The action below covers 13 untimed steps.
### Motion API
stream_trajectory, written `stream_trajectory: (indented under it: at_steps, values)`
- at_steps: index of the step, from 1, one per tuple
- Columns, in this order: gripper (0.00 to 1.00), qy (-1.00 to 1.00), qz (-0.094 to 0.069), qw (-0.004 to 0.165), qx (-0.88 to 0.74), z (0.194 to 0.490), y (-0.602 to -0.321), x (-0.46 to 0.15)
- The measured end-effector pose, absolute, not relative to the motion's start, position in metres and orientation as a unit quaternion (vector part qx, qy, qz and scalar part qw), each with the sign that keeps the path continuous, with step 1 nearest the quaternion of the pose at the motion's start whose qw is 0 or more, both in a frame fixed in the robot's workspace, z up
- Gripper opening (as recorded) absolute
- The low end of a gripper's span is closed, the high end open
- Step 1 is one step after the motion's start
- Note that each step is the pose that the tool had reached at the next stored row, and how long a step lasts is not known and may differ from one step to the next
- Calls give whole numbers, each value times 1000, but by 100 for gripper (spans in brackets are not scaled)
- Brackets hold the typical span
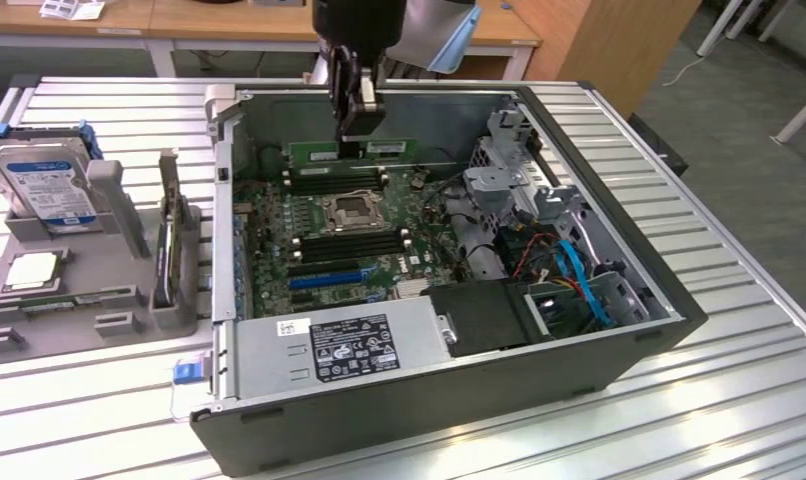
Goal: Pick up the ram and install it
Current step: 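Insert the ram into the slot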
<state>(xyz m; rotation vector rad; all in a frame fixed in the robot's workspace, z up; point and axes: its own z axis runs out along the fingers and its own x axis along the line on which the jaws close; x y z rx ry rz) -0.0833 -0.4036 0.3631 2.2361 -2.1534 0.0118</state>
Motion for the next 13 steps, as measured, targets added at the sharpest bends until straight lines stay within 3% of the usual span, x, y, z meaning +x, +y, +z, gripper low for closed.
stream_trajectory:
  at_steps: [13]
  values:
    - [14, -696, 4, 19, 718, 339, -404, -83]
